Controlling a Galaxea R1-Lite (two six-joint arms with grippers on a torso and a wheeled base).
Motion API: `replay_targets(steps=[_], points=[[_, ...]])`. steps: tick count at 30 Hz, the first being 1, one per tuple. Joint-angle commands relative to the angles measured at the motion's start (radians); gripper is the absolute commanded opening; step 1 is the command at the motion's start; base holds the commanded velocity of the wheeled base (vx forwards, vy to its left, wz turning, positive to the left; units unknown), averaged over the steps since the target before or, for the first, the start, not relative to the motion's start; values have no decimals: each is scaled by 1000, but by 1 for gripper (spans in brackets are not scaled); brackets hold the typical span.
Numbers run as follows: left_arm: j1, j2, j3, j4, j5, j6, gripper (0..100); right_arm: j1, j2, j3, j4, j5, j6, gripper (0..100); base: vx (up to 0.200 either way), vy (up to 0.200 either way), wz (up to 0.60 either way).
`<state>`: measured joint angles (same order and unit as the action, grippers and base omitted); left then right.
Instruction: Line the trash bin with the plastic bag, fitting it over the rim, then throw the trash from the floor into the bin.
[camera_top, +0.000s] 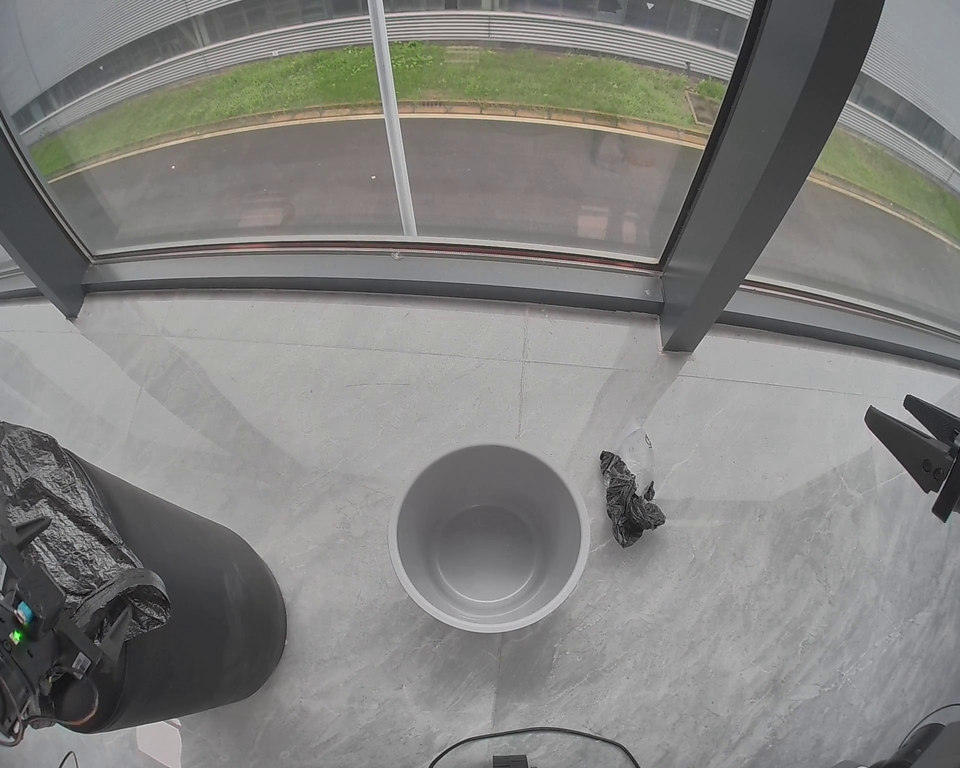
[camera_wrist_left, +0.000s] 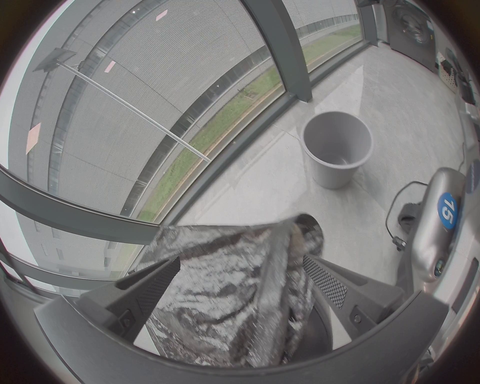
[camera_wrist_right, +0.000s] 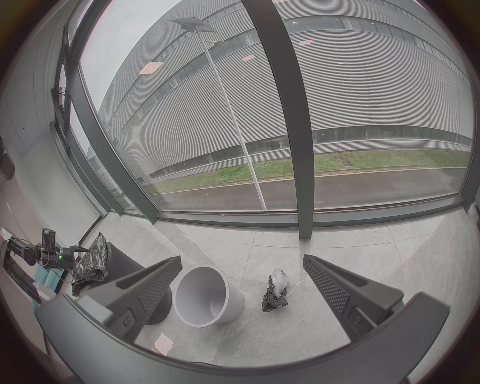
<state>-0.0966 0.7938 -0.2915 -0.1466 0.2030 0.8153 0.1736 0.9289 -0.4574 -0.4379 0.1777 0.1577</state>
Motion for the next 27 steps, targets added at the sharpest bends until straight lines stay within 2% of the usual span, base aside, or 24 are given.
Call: replay_targets(steps=[1,19,23,27], points=[[3,120,-14,-67,1,-10,100,0,8,2,-1,0,0,100,0,0,0],[41,255,-28,-136,10,-1,100,0,22,3,-1,0,5,100,0,0,0],[71,312,-29,-229,10,1,100,0,22,3,-1,0,5,100,0,0,0],[71,328,-26,-257,10,1,100,0,25,3,-1,0,5,100,0,0,0]])
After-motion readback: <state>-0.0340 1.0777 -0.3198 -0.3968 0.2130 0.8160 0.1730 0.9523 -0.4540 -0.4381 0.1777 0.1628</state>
